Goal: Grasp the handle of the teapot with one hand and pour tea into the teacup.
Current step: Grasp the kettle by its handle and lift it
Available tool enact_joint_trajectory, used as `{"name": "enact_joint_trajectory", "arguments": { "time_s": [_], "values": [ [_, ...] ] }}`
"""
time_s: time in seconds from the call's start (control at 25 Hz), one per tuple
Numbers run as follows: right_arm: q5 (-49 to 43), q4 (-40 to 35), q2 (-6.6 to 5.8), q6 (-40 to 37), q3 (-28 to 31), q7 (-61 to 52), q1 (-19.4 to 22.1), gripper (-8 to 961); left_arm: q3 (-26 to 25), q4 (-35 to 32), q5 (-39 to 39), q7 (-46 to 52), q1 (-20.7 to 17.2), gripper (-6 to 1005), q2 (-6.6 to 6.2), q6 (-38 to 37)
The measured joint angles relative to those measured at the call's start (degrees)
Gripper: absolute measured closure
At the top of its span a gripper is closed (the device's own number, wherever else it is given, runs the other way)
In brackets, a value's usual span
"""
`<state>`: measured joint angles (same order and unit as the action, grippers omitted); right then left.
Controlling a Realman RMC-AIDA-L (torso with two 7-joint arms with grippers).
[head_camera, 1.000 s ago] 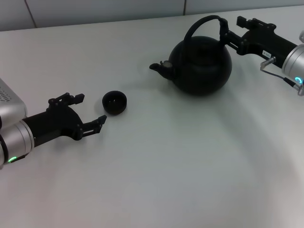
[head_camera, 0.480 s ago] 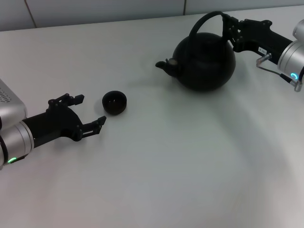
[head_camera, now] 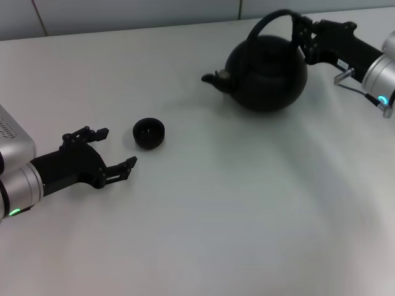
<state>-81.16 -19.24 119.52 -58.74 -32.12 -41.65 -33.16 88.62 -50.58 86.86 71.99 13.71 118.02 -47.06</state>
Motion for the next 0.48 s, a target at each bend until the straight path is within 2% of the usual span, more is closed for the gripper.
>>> {"name": "enact_joint_trajectory", "arguments": {
  "time_s": [0.08, 0.24, 0.48],
  "values": [
    [1.2, 0.1, 0.01, -3.3, 0.2, 1.0, 0.8, 862, 0.0, 0.0, 0.1, 0.0, 0.0, 155, 0.04, -0.2],
    [1.3, 0.0, 0.0, -4.9, 0.1, 2.1, 1.1, 862, -0.2, 0.0, 0.1, 0.0, -0.1, 155, 0.09, -0.8],
    [1.4, 0.2, 0.14, -9.6, 0.3, 11.4, 0.8, 862, -0.4, -0.1, 0.1, 0.0, -0.3, 155, 0.11, -1.3]
  ]
}}
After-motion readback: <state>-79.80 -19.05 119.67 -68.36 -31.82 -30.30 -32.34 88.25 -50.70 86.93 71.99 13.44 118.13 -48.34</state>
